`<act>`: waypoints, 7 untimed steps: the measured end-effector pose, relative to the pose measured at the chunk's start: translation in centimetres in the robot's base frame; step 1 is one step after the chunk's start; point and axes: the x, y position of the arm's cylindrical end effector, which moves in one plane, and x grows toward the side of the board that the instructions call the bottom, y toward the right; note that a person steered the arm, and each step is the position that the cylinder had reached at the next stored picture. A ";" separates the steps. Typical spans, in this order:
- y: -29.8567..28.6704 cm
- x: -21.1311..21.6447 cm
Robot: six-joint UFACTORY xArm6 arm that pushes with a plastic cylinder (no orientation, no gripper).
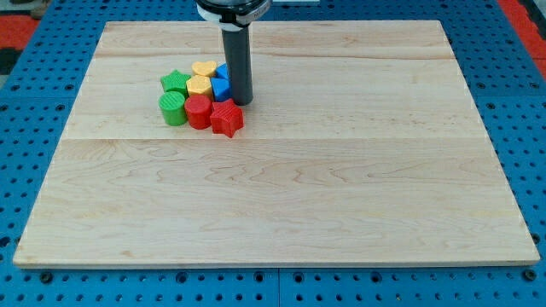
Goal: Slide the red star along with the red circle and the green circle slightly left
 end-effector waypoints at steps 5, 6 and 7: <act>3.4 3.9; 3.2 4.3; 1.2 4.3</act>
